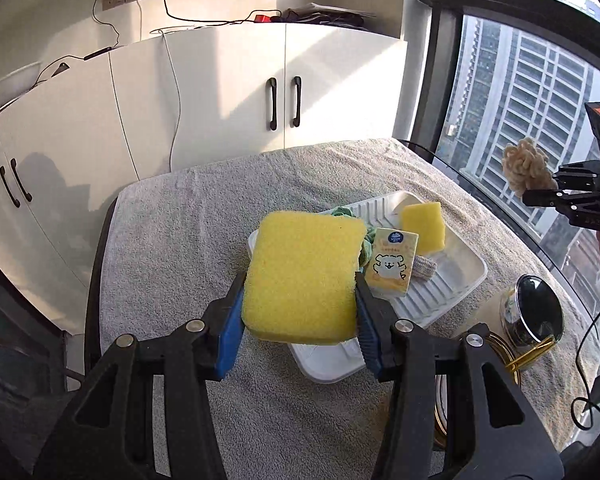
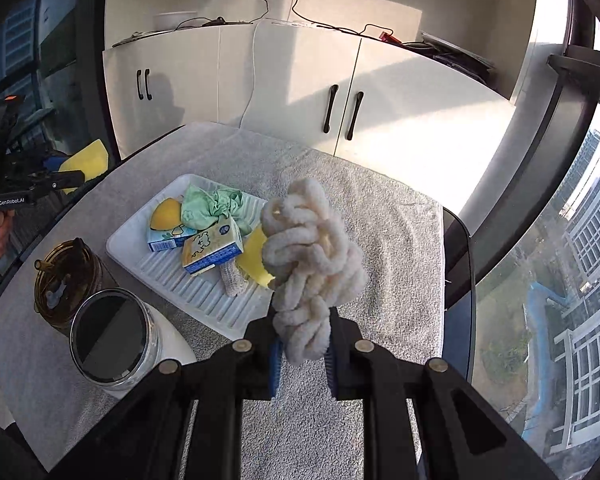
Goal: Organize soft objects
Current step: 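Carry the yellow sponge in the left tool while the right tool carries the rope toy over the tray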
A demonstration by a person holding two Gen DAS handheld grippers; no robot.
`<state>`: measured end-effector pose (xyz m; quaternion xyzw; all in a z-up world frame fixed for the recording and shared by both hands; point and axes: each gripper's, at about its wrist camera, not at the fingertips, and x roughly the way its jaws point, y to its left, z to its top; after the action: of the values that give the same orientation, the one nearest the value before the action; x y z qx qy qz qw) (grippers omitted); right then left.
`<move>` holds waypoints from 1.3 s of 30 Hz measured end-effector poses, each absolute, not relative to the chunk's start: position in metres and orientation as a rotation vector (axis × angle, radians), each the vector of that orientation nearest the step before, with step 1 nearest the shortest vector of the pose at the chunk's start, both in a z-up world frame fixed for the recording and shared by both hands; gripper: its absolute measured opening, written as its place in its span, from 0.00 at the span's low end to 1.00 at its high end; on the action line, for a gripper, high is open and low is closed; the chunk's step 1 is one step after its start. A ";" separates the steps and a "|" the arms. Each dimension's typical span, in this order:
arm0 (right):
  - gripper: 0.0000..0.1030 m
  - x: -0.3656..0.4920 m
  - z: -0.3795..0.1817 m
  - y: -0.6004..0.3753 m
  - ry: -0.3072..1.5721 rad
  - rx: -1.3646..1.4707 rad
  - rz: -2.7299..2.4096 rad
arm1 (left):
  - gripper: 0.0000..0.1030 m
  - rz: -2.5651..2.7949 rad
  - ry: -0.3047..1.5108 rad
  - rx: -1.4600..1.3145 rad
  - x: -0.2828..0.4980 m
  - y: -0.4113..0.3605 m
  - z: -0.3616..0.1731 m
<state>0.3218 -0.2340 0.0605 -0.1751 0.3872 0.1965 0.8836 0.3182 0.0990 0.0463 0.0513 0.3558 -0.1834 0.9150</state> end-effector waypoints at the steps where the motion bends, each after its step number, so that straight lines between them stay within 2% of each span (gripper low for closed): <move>1: 0.18 0.330 0.057 -0.228 0.817 -0.372 0.427 | 0.45 -0.392 0.738 0.105 0.326 0.095 0.044; 7: 0.18 0.374 0.028 -0.186 0.878 -0.418 0.556 | 0.45 -0.438 0.754 0.118 0.357 0.077 0.020; 15: 0.18 0.385 -0.013 -0.154 0.931 -0.502 0.682 | 0.45 -0.420 0.769 0.128 0.383 0.075 0.000; 32: 0.20 0.370 -0.051 -0.166 1.016 -0.603 0.741 | 0.46 -0.394 0.781 0.159 0.400 0.071 -0.020; 39: 0.26 0.374 -0.059 -0.170 1.033 -0.592 0.725 | 0.47 -0.391 0.799 0.158 0.405 0.074 -0.025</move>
<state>0.3744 -0.1700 -0.0589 -0.2725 0.4756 0.3338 0.7669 0.4053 0.0737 -0.0251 0.0765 0.3858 -0.1892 0.8997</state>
